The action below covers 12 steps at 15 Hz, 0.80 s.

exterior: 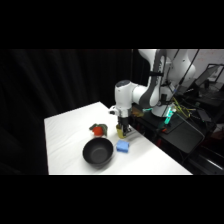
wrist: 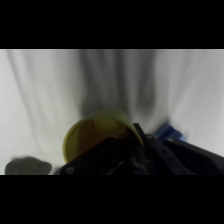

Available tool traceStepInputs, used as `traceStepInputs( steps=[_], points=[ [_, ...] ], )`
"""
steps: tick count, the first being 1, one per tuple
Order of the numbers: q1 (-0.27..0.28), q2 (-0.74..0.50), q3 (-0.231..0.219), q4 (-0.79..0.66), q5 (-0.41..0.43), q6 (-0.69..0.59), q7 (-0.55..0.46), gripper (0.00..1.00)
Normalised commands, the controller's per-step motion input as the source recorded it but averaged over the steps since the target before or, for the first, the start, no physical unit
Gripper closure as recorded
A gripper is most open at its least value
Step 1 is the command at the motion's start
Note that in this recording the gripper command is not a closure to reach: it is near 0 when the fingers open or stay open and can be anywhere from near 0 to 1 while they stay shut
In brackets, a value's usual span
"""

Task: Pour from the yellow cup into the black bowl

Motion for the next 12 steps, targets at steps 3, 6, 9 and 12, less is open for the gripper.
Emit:
traceStepInputs(
  steps=[3,6,9,12],
  points=[
    [0.319,-0.57,-0.374,0.06,-0.678,-0.57,0.55,0.06],
    [0.073,-0.65,0.038,0.16,-0.439,-0.73,0.35,0.06],
    [-0.05,-0.32,0.296,0.27,0.01,-0.55,0.0,0.07],
    [-0.048,0.06,0.253,0.38,0.283,-0.3,-0.29,0.07]
  ],
)
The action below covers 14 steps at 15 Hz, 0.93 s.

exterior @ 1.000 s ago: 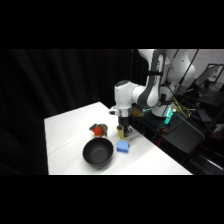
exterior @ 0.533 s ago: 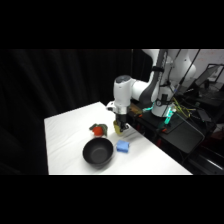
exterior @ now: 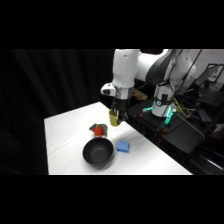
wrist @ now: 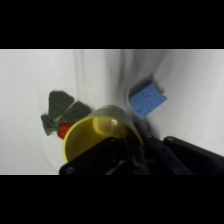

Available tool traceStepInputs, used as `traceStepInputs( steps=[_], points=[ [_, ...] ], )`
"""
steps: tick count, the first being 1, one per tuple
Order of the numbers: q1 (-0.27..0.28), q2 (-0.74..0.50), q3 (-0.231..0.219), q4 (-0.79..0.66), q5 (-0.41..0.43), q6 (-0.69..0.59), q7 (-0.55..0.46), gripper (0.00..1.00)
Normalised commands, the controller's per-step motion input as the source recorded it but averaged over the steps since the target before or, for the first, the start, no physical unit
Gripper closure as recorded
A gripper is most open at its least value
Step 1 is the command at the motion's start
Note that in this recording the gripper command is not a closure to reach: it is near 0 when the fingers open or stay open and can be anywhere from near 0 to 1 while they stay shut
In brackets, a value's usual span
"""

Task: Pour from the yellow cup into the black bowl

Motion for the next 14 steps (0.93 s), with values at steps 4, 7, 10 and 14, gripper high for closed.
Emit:
traceStepInputs(
  steps=[4,7,10,14],
  points=[
    [-0.054,0.25,0.135,0.51,0.479,-0.22,-0.62,0.07],
    [-0.144,0.37,0.096,0.59,0.771,-0.3,-0.99,0.08],
    [-0.266,0.42,0.112,0.64,0.689,-0.49,-0.97,0.1],
    [-0.335,0.41,0.118,0.63,0.473,-0.66,-0.79,0.11]
  ],
)
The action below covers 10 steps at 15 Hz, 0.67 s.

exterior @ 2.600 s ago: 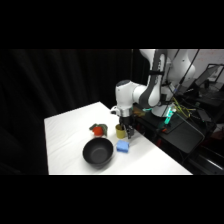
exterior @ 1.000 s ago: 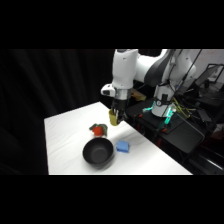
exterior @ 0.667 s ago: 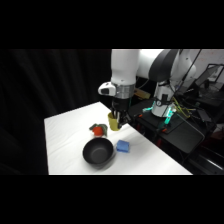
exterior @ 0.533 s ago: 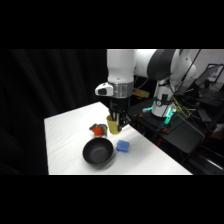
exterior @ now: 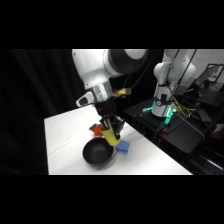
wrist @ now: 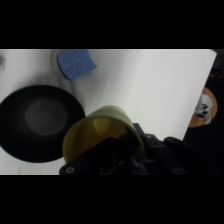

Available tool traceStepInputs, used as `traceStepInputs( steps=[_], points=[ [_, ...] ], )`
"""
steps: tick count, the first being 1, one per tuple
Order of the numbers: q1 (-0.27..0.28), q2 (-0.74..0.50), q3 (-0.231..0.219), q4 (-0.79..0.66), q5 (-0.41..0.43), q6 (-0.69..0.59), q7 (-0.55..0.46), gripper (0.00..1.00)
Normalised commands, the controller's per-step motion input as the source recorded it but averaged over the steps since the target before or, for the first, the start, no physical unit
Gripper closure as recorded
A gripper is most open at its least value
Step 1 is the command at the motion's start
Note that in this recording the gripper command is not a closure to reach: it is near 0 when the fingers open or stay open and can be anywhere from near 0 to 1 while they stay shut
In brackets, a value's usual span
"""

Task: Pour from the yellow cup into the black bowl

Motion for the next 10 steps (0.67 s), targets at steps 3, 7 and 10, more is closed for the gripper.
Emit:
traceStepInputs(
  steps=[3,7,10],
  points=[
    [-0.323,0.35,0.104,0.62,0.314,-0.79,-0.56,0.13],
    [-0.256,0.44,0.071,0.67,0.266,-0.83,-0.33,0.15],
    [-0.183,0.46,0.067,0.64,0.28,-0.78,-0.18,0.15]
  ],
)
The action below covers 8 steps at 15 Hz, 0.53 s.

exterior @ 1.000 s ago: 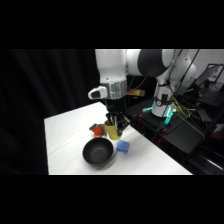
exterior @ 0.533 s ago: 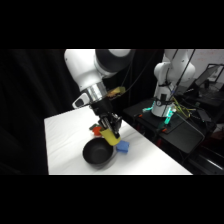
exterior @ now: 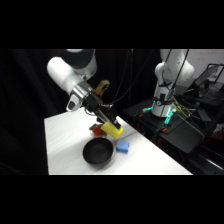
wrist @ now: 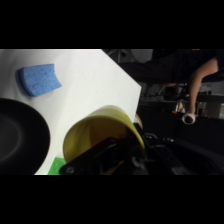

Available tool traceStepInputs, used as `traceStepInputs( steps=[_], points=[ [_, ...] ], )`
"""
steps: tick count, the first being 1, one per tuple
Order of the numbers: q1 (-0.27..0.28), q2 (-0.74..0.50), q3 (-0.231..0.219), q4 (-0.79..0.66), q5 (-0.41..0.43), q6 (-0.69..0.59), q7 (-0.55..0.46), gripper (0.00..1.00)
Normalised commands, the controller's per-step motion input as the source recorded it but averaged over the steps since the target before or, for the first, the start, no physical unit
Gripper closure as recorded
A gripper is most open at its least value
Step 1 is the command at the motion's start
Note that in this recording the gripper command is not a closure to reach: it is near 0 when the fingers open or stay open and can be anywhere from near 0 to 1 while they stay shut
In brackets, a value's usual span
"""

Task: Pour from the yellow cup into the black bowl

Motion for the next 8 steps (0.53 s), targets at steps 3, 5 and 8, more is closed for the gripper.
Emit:
traceStepInputs(
  steps=[3,5,8],
  points=[
    [-0.129,0.34,0.071,0.52,0.303,-0.69,-0.07,0.15],
    [-0.028,0.2,0.02,0.36,0.213,-0.41,0.03,0.15],
    [0.056,-0.07,-0.045,0.05,0.076,-0.07,0.02,0.15]
  ],
)
